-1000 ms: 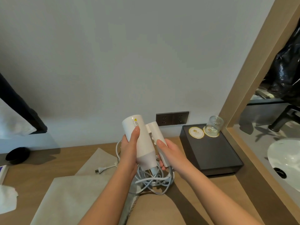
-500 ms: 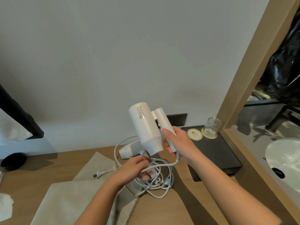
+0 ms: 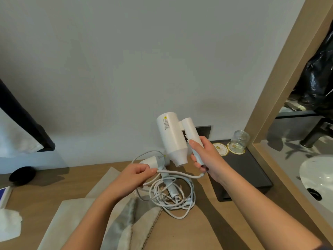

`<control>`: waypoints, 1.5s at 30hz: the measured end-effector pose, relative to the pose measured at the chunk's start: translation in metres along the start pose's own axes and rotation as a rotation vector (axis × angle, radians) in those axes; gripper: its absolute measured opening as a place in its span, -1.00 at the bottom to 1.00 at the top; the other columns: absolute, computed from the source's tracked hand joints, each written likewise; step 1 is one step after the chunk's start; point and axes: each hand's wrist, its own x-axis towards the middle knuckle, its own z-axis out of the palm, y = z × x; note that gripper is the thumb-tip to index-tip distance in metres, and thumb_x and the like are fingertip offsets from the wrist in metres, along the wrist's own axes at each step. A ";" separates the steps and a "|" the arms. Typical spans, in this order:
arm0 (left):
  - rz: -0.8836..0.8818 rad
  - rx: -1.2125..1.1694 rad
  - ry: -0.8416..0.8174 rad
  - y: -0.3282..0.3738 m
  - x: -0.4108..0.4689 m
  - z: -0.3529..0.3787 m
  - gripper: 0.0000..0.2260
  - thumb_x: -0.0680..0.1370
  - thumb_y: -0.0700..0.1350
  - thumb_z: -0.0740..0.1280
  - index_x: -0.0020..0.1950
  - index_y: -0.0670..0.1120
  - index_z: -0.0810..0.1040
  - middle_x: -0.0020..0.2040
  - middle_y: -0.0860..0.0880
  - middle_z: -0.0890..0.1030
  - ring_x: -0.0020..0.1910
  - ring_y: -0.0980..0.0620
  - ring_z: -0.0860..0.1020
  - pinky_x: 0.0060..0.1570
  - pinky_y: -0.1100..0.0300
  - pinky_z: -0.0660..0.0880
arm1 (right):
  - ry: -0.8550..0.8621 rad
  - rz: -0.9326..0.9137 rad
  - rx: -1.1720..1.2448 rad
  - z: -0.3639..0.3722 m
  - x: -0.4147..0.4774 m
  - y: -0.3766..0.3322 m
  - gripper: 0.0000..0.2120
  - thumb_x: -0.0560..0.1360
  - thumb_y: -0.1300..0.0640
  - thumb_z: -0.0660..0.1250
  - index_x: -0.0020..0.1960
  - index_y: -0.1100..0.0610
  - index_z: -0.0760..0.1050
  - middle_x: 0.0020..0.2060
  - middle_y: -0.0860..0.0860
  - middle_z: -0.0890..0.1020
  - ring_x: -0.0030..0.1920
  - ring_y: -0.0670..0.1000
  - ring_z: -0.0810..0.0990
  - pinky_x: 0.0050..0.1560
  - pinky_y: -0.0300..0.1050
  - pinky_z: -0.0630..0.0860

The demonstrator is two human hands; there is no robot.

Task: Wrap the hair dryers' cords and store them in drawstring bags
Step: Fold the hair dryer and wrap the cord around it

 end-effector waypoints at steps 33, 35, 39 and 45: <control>0.312 0.285 0.133 0.043 0.013 -0.056 -0.83 0.45 0.07 0.36 -0.21 -0.02 0.57 -0.41 0.10 0.45 -0.42 0.17 0.33 -0.39 0.32 0.29 | -0.070 -0.121 -0.895 -0.039 -0.003 -0.011 -0.71 0.44 -0.15 0.41 0.03 0.01 0.52 -0.14 -0.07 0.58 -0.14 -0.04 0.57 -0.13 -0.05 0.56; 0.323 0.328 0.123 0.047 0.017 -0.053 -0.86 0.49 -0.04 0.40 -0.23 -0.06 0.57 -0.43 0.09 0.43 -0.43 0.17 0.32 -0.39 0.32 0.28 | -0.096 -0.131 -0.930 -0.039 -0.004 -0.010 -0.71 0.42 -0.17 0.42 -0.05 0.03 0.52 -0.18 -0.04 0.58 -0.20 -0.06 0.56 -0.21 -0.10 0.49; 0.323 0.423 0.103 0.061 0.026 -0.048 -0.87 0.51 -0.14 0.41 -0.25 -0.08 0.58 -0.45 0.10 0.45 -0.43 0.18 0.35 -0.38 0.36 0.30 | -0.179 -0.112 -0.935 -0.037 -0.005 -0.007 -0.51 0.37 -0.29 0.37 -0.03 0.13 0.53 -0.14 0.07 0.62 -0.23 -0.01 0.58 -0.26 -0.13 0.49; 0.363 0.584 0.056 0.083 0.042 -0.047 -0.84 0.50 -0.08 0.42 -0.27 0.06 0.56 -0.40 0.02 0.54 -0.40 0.14 0.40 -0.32 0.25 0.36 | -0.306 -0.055 -0.772 -0.036 -0.012 -0.005 -0.35 0.26 -0.38 0.27 -0.01 0.19 0.51 -0.31 0.05 0.56 -0.36 -0.04 0.48 -0.41 -0.24 0.39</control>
